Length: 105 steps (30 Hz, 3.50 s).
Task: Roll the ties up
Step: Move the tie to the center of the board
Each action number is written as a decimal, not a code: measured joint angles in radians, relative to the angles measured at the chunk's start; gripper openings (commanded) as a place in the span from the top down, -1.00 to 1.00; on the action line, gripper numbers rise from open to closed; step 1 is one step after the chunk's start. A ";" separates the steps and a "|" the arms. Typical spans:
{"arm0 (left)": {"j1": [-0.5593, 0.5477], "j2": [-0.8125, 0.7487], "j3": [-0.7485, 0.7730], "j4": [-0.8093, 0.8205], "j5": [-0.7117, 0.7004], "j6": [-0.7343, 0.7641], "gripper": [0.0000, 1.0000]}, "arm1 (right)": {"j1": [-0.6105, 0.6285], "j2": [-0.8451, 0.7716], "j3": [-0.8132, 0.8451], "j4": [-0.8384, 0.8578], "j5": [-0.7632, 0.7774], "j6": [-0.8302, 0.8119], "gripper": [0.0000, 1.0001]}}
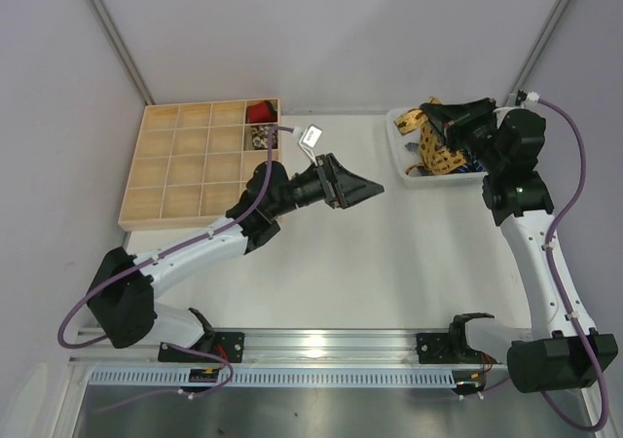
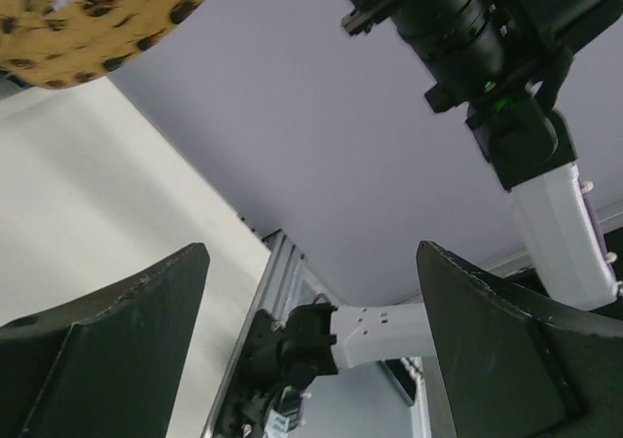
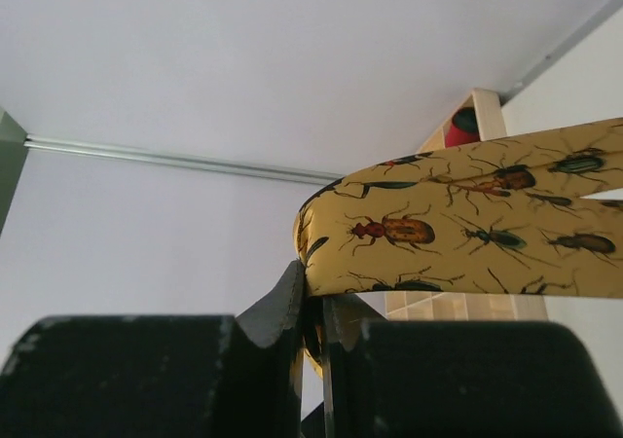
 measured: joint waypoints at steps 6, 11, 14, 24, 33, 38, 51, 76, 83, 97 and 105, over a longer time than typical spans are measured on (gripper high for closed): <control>-0.028 0.021 -0.087 0.213 -0.085 -0.082 -1.00 | 0.005 -0.055 -0.132 0.009 -0.026 -0.004 1.00; -0.030 0.023 -0.081 0.268 -0.131 -0.084 -1.00 | 0.030 -0.066 -0.198 0.033 -0.077 0.004 1.00; -0.030 0.037 -0.060 0.267 -0.156 -0.073 -0.98 | 0.058 -0.078 -0.238 0.055 -0.104 0.013 1.00; -0.029 0.113 -0.011 0.241 -0.183 -0.046 -0.80 | 0.085 -0.099 -0.257 0.079 -0.150 0.028 1.00; -0.023 0.148 0.009 0.248 -0.198 -0.020 -0.64 | 0.085 -0.105 -0.262 0.115 -0.186 0.054 1.00; -0.012 0.183 0.031 0.275 -0.189 -0.026 -0.23 | 0.086 -0.109 -0.262 0.118 -0.195 0.055 1.00; 0.007 0.199 0.145 0.146 -0.127 -0.007 0.99 | 0.088 -0.025 -0.214 0.069 -0.237 -0.064 -0.74; 0.127 0.249 1.032 -0.786 -0.045 0.205 0.99 | -0.134 -0.163 -0.113 -0.364 0.088 -0.509 -0.74; 0.127 0.229 1.054 -0.789 -0.048 0.188 0.99 | -0.134 -0.156 -0.127 -0.363 0.083 -0.529 -0.69; 0.111 0.158 1.136 -0.713 -0.094 0.152 0.99 | 0.202 -0.120 -0.278 -0.202 0.034 -0.824 -0.95; 0.098 0.051 1.036 -0.707 -0.179 0.143 0.99 | 0.591 -0.113 -0.363 -0.050 0.322 -1.114 -0.99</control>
